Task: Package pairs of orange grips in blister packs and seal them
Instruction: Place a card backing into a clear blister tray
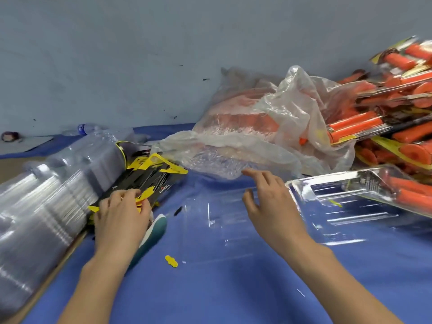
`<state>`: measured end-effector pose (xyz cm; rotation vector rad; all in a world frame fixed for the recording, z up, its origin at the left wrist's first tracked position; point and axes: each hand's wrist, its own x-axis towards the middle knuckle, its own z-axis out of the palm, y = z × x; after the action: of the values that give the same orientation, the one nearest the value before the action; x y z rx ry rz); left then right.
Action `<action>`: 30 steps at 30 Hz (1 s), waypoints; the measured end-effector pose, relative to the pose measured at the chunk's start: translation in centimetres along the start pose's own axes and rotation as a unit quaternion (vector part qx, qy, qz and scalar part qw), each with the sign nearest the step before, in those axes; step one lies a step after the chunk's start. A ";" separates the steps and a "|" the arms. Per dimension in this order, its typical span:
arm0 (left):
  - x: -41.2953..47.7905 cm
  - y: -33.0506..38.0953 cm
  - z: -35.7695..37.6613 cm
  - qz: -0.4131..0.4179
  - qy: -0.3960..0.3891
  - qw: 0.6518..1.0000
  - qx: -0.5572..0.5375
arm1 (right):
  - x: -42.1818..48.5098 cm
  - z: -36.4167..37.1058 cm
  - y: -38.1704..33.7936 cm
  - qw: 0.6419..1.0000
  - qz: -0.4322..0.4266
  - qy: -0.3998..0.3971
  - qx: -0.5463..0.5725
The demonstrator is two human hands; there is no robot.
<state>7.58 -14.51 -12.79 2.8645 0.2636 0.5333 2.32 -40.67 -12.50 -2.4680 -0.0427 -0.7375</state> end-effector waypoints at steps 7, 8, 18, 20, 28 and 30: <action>2.8 -3.0 0.1 0.033 -0.152 0.986 0.052 | 0.2 0.9 0.1 0.999 -0.020 -0.001 -0.027; 2.9 -3.3 0.0 0.044 -0.162 0.983 0.067 | 0.3 0.8 0.1 0.999 -0.020 0.000 -0.029; 2.3 -5.7 -0.2 0.085 -0.199 0.976 -0.017 | -0.2 0.9 -1.0 0.999 -0.027 -0.006 -0.036; 2.0 -6.2 -0.3 0.098 -0.199 0.975 -0.028 | -0.3 1.1 -1.4 0.999 -0.032 -0.010 -0.035; 1.4 -7.2 -0.6 0.086 -0.125 0.988 -0.036 | -0.1 1.8 -2.6 0.999 -0.046 -0.016 -0.024; 1.5 -7.2 -0.8 0.061 -0.060 0.995 -0.057 | 0.1 2.0 -2.8 0.999 -0.044 -0.014 -0.017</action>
<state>7.69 -7.12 -13.29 2.7996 0.0374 0.3825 2.87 -37.25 -12.39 -2.5227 -0.1508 -0.7476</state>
